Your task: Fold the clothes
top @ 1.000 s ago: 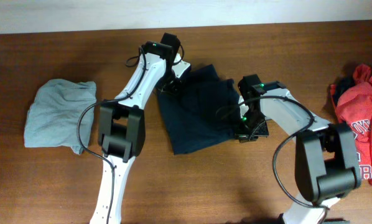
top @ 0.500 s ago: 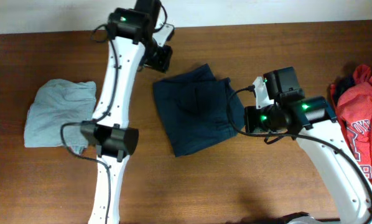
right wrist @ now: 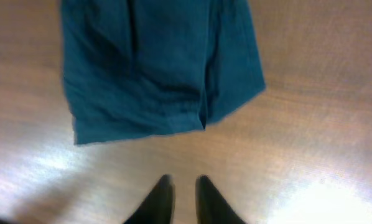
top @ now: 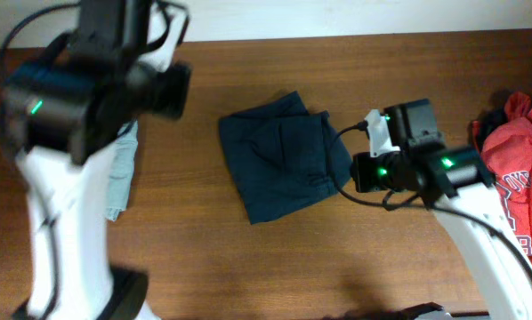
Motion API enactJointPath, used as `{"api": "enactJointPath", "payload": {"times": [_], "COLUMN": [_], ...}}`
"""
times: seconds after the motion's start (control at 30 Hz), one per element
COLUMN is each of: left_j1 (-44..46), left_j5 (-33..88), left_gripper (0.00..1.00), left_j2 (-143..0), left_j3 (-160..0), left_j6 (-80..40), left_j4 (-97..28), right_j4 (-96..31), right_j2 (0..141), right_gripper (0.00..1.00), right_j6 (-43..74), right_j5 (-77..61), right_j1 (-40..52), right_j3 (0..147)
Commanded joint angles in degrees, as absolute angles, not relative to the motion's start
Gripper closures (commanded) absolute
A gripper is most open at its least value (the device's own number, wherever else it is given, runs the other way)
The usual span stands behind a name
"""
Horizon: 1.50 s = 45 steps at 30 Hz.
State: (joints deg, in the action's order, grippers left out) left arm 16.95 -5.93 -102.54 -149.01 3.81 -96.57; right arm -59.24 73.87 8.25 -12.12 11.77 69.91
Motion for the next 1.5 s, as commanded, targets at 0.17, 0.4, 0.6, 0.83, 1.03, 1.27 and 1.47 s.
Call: {"api": "enactJointPath", "payload": {"times": [0.17, 0.4, 0.6, 0.83, 1.03, 1.27, 1.47], "left_j1": [16.80, 16.49, 13.10, 10.98, 11.07, 11.09, 13.04], "left_j5": [-14.83, -6.50, 13.34, 34.81, 39.44, 39.44, 40.58], "left_gripper": [0.45, 0.32, 0.22, 0.17, 0.16, 0.14, 0.01], "left_j2": [-82.83, -82.43, -87.22, -100.92, -110.61, -113.73, -113.80], "left_j3": [-116.81, -88.97, -73.23, -70.96, -70.96, -70.94, -70.94], "left_j6": [-4.36, -6.61, -6.61, -6.68, -14.83, -23.90, -36.29], "left_j4": [-90.74, -71.57, -52.82, -44.25, -41.71, -36.14, -30.74], "right_j4": [-56.60, -56.53, -56.69, -56.73, -57.19, -57.47, -57.45], "right_j2": [61.12, 67.18, 72.60, 75.02, 75.07, 75.07, 75.07], "right_gripper": [0.13, 0.05, 0.05, 0.06, 0.06, 0.06, 0.08], "right_j6": [7.75, 7.73, 7.75, 7.73, 7.70, 7.73, 7.73], "right_j5": [-12.86, -10.96, -11.05, -11.60, -11.57, -11.60, -11.60], "right_j1": [11.97, 11.97, 11.97, 11.97, 11.97, 11.97, 11.97], "right_j3": [70.39, 70.39, 70.39, 70.39, 70.39, 70.39, 70.39]}}
